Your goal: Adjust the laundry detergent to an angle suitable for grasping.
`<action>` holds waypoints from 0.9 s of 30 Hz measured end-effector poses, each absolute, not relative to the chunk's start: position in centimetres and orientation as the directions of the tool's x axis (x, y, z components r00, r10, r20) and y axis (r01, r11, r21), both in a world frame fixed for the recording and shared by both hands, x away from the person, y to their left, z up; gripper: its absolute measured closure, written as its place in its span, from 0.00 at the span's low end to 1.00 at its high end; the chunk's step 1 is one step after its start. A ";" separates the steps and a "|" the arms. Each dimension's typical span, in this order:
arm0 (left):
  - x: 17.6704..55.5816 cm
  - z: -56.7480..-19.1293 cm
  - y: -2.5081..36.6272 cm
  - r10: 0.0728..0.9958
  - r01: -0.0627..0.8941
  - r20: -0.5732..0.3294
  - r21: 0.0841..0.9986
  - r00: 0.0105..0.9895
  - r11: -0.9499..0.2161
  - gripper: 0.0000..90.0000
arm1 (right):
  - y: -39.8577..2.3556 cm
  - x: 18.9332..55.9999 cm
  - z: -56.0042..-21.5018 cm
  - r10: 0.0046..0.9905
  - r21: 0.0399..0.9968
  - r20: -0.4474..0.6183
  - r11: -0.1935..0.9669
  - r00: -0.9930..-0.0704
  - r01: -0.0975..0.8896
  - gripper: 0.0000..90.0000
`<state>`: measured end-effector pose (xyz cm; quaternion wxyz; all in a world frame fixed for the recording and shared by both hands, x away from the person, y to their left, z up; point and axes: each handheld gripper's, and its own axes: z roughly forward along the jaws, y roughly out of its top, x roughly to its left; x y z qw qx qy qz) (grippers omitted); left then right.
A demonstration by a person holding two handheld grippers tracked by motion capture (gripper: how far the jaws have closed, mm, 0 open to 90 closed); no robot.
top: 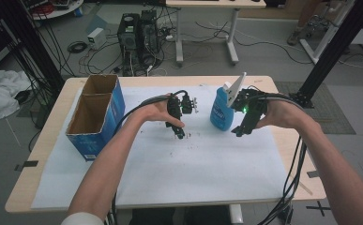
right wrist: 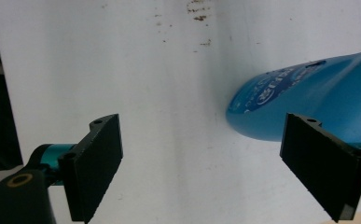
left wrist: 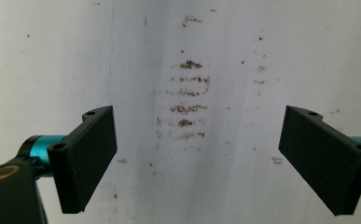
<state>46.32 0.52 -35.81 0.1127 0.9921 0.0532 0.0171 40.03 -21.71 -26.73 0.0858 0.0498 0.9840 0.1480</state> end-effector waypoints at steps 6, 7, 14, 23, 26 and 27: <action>46.3 -35.5 0.5 0.115 0.108 0.015 0.245 0.993 -0.963 0.13 | -22.0 39.9 -26.8 0.130 0.297 -0.162 0.952 -0.978 0.077 0.14; 46.4 -35.5 0.6 0.118 0.111 0.015 0.246 0.993 -0.963 0.13 | -22.1 39.9 -26.7 0.129 0.301 -0.163 0.951 -0.978 0.075 0.13; 46.3 -35.6 0.7 0.121 0.115 0.010 0.233 0.993 -0.966 0.13 | -22.3 39.8 -26.6 0.130 0.298 -0.170 0.952 -0.977 0.075 0.13; 46.1 -35.3 0.7 0.119 0.112 0.018 0.241 0.993 -0.964 0.13 | -22.4 39.8 -26.6 0.140 0.302 -0.175 0.950 -0.975 0.082 0.14; 46.1 -35.3 0.8 0.117 0.111 0.012 0.236 0.993 -0.965 0.13 | -22.5 39.9 -26.6 0.137 0.302 -0.173 0.950 -0.975 0.080 0.14; 46.1 -35.3 0.9 0.115 0.110 0.008 0.234 0.993 -0.966 0.13 | -22.5 39.9 -26.5 0.139 0.310 -0.166 0.947 -0.976 0.082 0.13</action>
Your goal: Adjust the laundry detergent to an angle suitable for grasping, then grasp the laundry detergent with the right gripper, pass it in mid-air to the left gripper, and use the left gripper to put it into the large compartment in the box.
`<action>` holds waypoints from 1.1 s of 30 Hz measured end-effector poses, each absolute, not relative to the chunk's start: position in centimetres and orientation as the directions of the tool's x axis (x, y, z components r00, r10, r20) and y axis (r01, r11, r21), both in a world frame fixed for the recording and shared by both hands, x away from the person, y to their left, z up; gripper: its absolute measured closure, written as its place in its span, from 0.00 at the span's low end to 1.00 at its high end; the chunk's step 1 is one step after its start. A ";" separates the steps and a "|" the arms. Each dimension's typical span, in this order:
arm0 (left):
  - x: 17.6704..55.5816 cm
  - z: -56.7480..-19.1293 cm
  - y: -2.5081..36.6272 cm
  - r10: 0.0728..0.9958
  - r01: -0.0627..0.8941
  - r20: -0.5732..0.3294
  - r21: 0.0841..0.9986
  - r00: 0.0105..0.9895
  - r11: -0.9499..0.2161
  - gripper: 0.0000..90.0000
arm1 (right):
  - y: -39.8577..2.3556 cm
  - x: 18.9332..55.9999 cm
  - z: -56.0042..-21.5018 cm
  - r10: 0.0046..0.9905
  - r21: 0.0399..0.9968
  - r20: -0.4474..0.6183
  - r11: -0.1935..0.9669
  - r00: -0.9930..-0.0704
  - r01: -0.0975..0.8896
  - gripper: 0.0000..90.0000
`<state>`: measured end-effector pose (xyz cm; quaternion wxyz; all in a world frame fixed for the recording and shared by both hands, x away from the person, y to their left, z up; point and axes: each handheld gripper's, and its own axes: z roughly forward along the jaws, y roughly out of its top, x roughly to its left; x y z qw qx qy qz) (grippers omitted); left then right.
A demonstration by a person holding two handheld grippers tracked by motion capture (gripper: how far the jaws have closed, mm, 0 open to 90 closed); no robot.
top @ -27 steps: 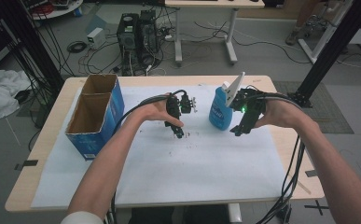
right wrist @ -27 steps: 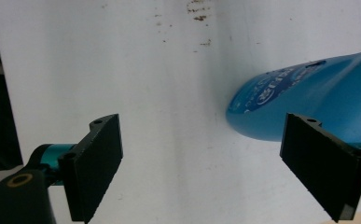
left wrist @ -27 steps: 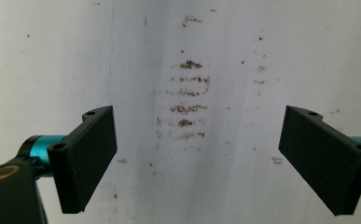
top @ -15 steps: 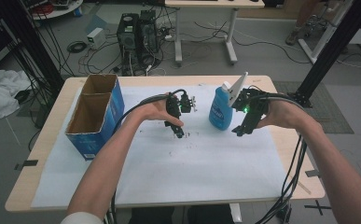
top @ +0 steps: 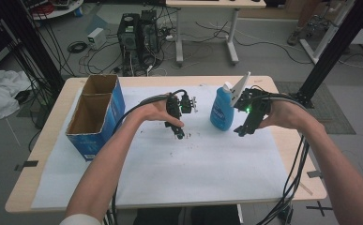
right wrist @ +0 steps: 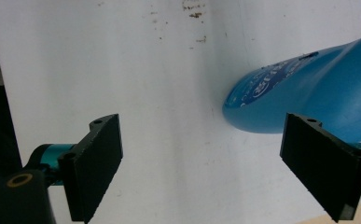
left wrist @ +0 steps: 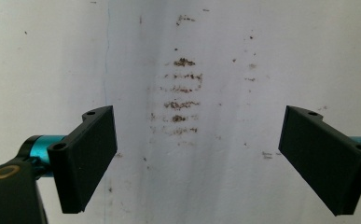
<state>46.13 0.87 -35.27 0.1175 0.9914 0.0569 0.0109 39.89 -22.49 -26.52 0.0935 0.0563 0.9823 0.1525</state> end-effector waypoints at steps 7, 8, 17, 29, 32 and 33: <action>46.1 -35.2 1.2 0.128 0.122 0.010 0.236 0.992 -0.964 0.13 | -22.5 40.0 -26.6 0.141 0.299 -0.168 0.950 -0.976 0.085 0.14; 46.1 -35.2 1.2 0.127 0.121 0.012 0.235 0.992 -0.964 0.13 | -22.5 39.9 -26.7 0.142 0.301 -0.164 0.949 -0.976 0.087 0.13; 45.9 -35.2 0.9 0.116 0.111 0.006 0.228 0.993 -0.967 0.13 | -22.6 40.1 -26.6 0.151 0.302 -0.172 0.949 -0.973 0.093 0.14; 45.7 -34.8 1.1 0.137 0.130 0.015 0.225 0.990 -0.966 0.13 | -23.2 40.3 -26.7 0.237 0.293 -0.149 0.938 -0.960 0.186 0.13; 45.5 -34.6 1.0 0.137 0.128 0.020 0.235 0.990 -0.963 0.13 | -23.6 40.7 -26.9 0.289 0.288 -0.140 0.927 -0.947 0.240 0.13; 45.5 -34.6 1.0 0.137 0.128 0.020 0.235 0.990 -0.963 0.13 | -23.6 40.7 -26.9 0.289 0.288 -0.140 0.927 -0.947 0.240 0.13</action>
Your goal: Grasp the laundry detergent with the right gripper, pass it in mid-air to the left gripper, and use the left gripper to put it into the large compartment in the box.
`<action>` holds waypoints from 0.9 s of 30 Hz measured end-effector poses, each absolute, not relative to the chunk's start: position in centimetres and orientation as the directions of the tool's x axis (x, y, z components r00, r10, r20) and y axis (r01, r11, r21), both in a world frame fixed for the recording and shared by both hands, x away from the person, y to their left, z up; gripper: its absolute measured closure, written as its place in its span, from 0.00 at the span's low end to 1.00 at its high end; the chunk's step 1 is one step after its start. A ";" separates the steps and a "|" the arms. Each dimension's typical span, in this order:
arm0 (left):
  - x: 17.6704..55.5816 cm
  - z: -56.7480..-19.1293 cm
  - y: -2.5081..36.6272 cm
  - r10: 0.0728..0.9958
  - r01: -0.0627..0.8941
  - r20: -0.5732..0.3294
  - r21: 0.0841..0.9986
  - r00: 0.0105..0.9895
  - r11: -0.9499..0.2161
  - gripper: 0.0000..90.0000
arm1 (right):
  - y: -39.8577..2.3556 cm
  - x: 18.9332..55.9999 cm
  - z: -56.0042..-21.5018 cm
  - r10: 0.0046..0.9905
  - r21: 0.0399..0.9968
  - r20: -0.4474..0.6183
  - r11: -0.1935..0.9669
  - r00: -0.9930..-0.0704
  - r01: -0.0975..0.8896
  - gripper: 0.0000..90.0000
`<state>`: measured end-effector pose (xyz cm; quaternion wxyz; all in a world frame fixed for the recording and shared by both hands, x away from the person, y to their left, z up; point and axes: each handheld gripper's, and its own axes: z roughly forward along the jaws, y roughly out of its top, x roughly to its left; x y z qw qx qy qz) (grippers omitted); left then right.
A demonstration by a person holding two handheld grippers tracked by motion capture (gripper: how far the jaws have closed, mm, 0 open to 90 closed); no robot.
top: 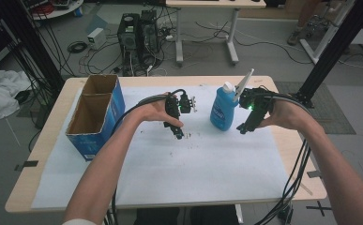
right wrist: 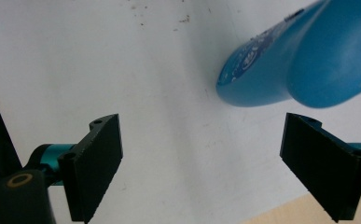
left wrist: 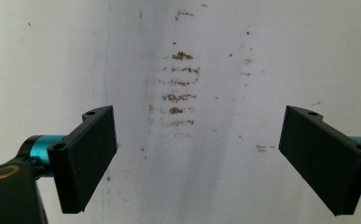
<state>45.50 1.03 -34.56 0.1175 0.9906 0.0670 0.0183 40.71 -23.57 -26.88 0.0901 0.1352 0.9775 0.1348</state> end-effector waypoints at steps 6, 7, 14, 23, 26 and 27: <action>45.4 -34.5 0.9 0.136 0.127 0.025 0.235 0.990 -0.964 0.13 | -24.9 41.8 -27.6 0.497 0.340 -0.107 0.832 -0.861 0.438 0.13; 45.4 -34.5 0.9 0.137 0.127 0.024 0.236 0.990 -0.963 0.13 | -25.3 42.0 -28.0 0.545 0.366 -0.089 0.796 -0.834 0.481 0.13; 45.3 -34.2 1.1 0.138 0.127 0.030 0.241 0.990 -0.962 0.13 | -25.7 42.3 -29.3 0.650 0.417 -0.086 0.712 -0.755 0.565 0.13; 45.2 -33.8 1.5 0.137 0.124 0.039 0.247 0.990 -0.961 0.13 | -25.0 43.2 -31.3 0.739 0.546 -0.070 0.590 -0.670 0.595 0.13; 45.3 -33.7 1.8 0.143 0.129 0.039 0.253 0.989 -0.959 0.13 | -24.4 43.7 -31.7 0.742 0.547 -0.064 0.586 -0.668 0.598 0.13; 45.3 -33.7 1.9 0.143 0.128 0.040 0.253 0.989 -0.959 0.13 | -24.2 43.9 -31.9 0.741 0.547 -0.064 0.586 -0.668 0.597 0.13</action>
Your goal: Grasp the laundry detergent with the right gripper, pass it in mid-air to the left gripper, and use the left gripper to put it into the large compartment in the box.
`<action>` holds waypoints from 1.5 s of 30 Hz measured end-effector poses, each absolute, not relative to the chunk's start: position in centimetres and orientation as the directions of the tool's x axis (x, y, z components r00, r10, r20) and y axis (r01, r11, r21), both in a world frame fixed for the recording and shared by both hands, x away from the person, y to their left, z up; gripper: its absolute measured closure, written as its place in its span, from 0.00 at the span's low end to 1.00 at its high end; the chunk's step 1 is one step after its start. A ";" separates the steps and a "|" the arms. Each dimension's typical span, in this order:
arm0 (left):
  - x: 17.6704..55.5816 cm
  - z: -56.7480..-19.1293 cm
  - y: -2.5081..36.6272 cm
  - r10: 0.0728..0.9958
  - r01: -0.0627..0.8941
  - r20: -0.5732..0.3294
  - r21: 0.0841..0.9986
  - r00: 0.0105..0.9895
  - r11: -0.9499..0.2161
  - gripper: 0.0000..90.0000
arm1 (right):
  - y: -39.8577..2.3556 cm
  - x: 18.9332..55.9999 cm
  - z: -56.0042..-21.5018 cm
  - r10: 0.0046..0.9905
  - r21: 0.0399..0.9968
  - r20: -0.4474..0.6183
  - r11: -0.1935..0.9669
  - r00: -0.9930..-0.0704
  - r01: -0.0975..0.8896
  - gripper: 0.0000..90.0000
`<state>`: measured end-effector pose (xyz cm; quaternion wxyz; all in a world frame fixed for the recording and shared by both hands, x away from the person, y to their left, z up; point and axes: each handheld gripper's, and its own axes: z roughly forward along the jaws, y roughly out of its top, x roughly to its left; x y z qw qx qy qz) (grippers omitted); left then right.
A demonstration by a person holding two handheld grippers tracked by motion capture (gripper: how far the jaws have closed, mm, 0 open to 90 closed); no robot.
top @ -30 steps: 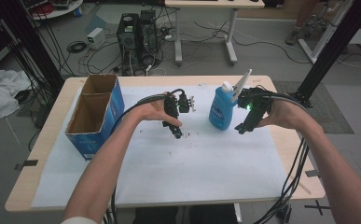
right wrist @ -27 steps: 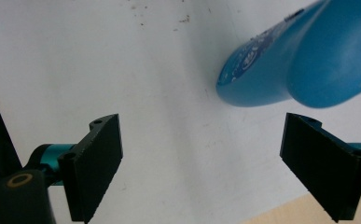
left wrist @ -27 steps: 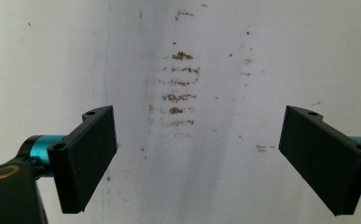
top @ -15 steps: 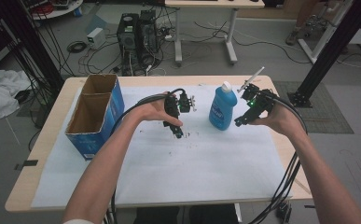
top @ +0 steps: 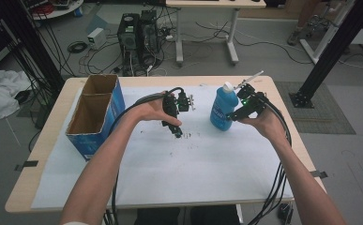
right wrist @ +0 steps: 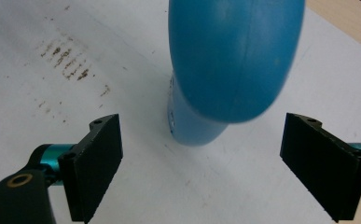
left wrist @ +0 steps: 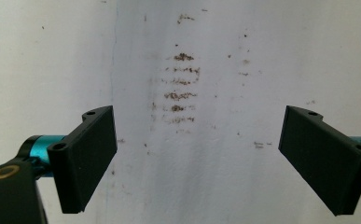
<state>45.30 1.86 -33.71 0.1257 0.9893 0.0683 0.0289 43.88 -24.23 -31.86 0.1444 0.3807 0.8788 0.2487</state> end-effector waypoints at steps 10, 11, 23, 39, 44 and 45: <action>45.3 -33.3 2.6 0.154 0.138 0.039 0.270 0.987 -0.953 0.13 | -23.4 45.1 -33.6 0.772 0.587 -0.049 0.535 -0.633 0.608 0.14; 45.3 -33.3 2.6 0.157 0.141 0.039 0.273 0.987 -0.952 0.13 | -23.4 45.1 -33.6 0.772 0.587 -0.049 0.535 -0.633 0.608 0.14; 45.4 -33.1 3.4 0.165 0.146 0.042 0.289 0.985 -0.946 0.13 | -22.9 45.7 -34.6 0.794 0.631 -0.065 0.502 -0.604 0.592 0.14; 45.5 -33.3 3.5 0.160 0.141 0.040 0.289 0.986 -0.947 0.13 | -22.7 46.0 -35.4 0.794 0.647 -0.070 0.497 -0.604 0.578 0.23; 45.5 -33.4 3.5 0.163 0.145 0.035 0.296 0.986 -0.944 0.13 | -22.6 46.0 -35.6 0.792 0.655 -0.067 0.493 -0.607 0.572 0.27; 45.5 -33.4 3.5 0.162 0.145 0.034 0.297 0.986 -0.944 0.13 | -22.6 46.0 -35.6 0.792 0.655 -0.067 0.494 -0.607 0.572 0.27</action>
